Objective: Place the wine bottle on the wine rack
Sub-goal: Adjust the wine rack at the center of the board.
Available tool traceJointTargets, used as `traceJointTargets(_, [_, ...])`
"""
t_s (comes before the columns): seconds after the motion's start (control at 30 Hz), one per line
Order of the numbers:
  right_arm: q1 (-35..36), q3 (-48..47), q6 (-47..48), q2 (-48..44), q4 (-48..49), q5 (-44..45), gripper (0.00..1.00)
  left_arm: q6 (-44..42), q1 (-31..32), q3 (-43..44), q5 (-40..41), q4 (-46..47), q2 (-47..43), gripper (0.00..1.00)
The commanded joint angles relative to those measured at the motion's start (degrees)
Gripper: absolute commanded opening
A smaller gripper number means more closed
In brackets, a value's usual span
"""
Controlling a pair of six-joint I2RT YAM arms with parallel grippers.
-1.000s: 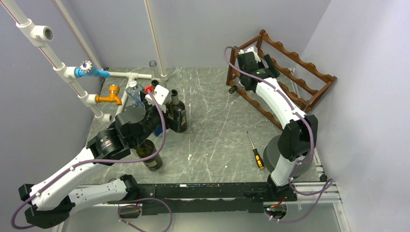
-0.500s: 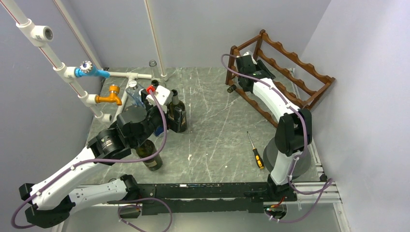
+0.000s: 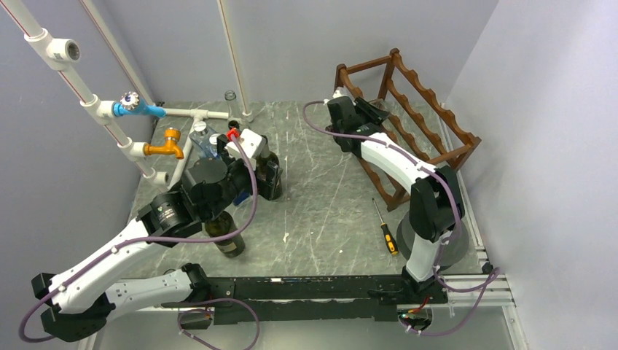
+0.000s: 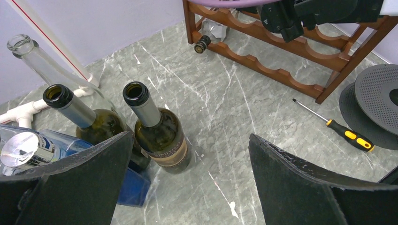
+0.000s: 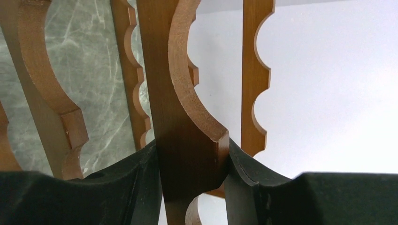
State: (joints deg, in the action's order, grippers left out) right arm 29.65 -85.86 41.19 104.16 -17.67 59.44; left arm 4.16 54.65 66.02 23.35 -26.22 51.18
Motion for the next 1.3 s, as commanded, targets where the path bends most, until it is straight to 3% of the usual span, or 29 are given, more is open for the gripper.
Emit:
traceJointTargets(0.0, [1.00, -0.52, 5.59, -4.71, 4.59, 1.45, 0.00, 0.76, 0.30, 1.90, -0.14, 0.55, 0.06, 0.99])
traceJointTargets(0.1, [0.76, 1.64, 3.66, -6.74, 1.20, -1.47, 0.00, 0.80, 0.28, 1.98, 0.06, 0.39, 0.15, 0.99])
traceJointTargets(0.43, [-3.92, 29.19, 15.97, -25.12, 13.80, -25.07, 0.00, 1.27, 0.37, 1.95, -1.14, 0.51, -0.03, 0.99])
traceJointTargets(0.6, [-4.49, 30.61, 16.43, -24.90, 17.08, -27.13, 0.00, 1.32, 0.50, 2.05, -0.83, 0.33, 0.25, 0.99])
traceJointTargets(0.7, [-4.60, 29.43, 17.14, -22.27, 18.53, -24.28, 0.31, 1.11, 0.63, 2.07, 0.35, 0.19, 0.21, 0.99])
traceJointTargets(0.83, [-1.73, 28.12, 14.03, -22.30, 18.47, -21.07, 0.51, 1.02, 0.72, 1.72, 0.64, 0.52, -0.35, 0.99])
traceJointTargets(0.9, [1.26, 27.74, 12.59, -23.78, 18.29, -18.56, 0.96, 0.94, 0.79, 1.74, 0.76, 0.62, -0.42, 0.99])
traceJointTargets(1.03, [6.59, 22.11, 3.38, -26.54, 6.89, -15.93, 1.00, 0.89, 0.81, 2.12, 0.40, 0.11, 0.15, 0.99])
traceJointTargets(1.27, [9.94, 4.64, -23.41, -26.45, -13.84, -15.69, 1.00, 0.63, 0.81, 1.64, 1.72, 0.73, -0.80, 0.99])
